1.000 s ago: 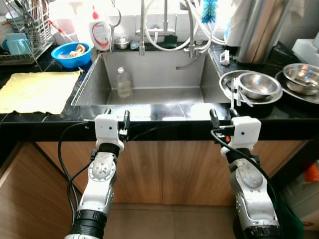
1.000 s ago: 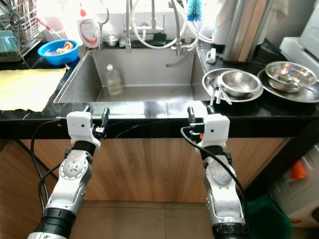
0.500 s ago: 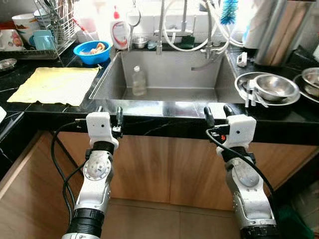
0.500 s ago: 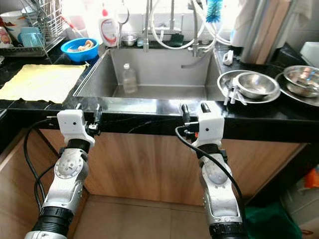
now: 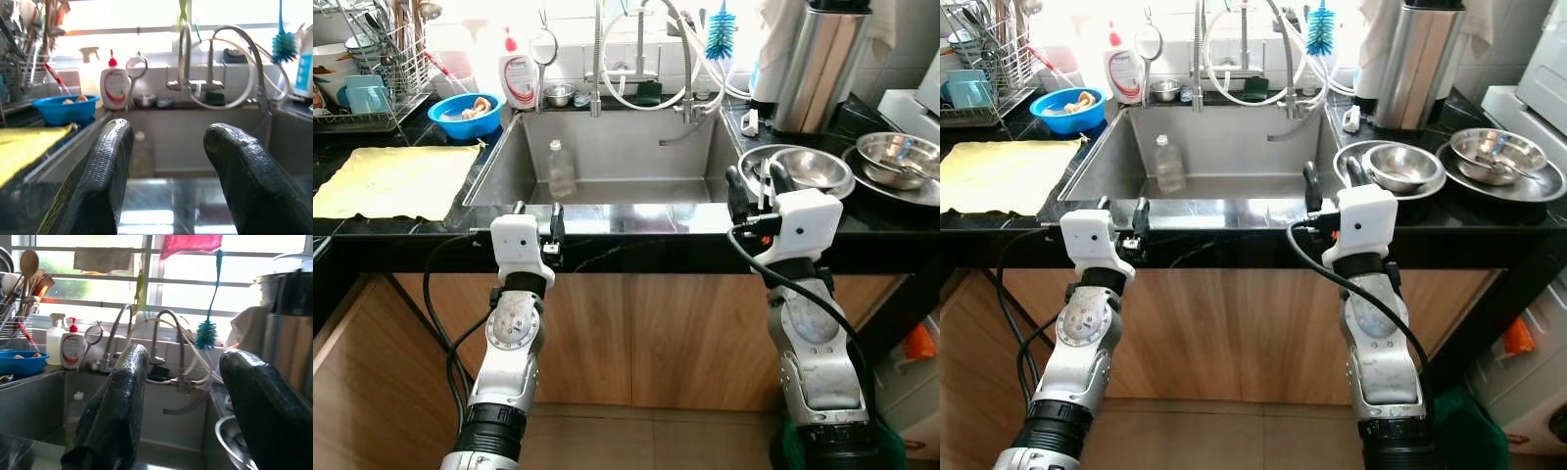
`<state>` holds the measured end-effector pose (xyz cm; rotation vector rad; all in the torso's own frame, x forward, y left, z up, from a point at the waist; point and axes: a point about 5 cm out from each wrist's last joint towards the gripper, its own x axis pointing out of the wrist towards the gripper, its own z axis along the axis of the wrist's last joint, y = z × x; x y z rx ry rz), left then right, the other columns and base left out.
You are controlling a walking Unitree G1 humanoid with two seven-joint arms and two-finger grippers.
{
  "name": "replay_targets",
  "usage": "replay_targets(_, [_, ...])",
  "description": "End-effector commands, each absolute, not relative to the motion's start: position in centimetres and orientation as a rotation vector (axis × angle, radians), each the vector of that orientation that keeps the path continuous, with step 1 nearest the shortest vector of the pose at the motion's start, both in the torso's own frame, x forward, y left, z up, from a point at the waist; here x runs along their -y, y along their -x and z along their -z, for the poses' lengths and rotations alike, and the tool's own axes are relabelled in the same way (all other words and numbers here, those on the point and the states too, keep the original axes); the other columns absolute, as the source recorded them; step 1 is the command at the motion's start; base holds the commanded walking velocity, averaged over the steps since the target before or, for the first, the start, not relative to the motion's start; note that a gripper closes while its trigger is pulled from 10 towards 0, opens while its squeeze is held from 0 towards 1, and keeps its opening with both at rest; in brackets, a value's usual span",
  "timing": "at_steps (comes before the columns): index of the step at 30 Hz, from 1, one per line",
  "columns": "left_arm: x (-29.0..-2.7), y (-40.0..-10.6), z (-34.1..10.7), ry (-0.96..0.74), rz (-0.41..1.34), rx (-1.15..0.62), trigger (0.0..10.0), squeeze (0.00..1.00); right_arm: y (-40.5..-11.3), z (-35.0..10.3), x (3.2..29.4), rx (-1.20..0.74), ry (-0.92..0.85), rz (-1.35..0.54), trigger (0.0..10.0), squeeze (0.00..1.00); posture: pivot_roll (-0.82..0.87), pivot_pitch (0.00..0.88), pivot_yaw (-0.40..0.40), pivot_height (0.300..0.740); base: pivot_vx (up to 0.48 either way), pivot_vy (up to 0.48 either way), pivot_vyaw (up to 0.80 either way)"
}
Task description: Kitchen organization
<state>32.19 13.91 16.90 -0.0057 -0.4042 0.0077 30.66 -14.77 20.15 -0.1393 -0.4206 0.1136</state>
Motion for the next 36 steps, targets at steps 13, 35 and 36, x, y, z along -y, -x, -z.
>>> replay_targets(13, [-13.5, -32.3, -17.3, -0.016, -0.005, 0.424, 10.0, 0.00, -30.5, -19.5, 14.5, 0.385, 0.138, -0.130, 10.0, 0.00, -0.20, 0.000, 0.031, 0.740, 0.279, 0.000, 0.00])
replay_targets(35, [-12.6, -31.5, -16.3, 0.001, 0.050, 0.399, 10.0, 0.00, -27.5, -18.3, 16.7, 0.332, 0.155, 0.063, 10.0, 0.06, -0.22, 0.000, 0.051, 0.740, 0.011, 0.000, 0.00])
replay_targets(36, [-12.7, -31.4, -16.1, 0.000, 0.054, 0.392, 10.0, 0.00, -26.9, -17.9, 17.5, 0.315, 0.156, 0.132, 10.0, 1.00, -0.22, 0.000, 0.054, 0.740, 0.000, 0.000, 0.00])
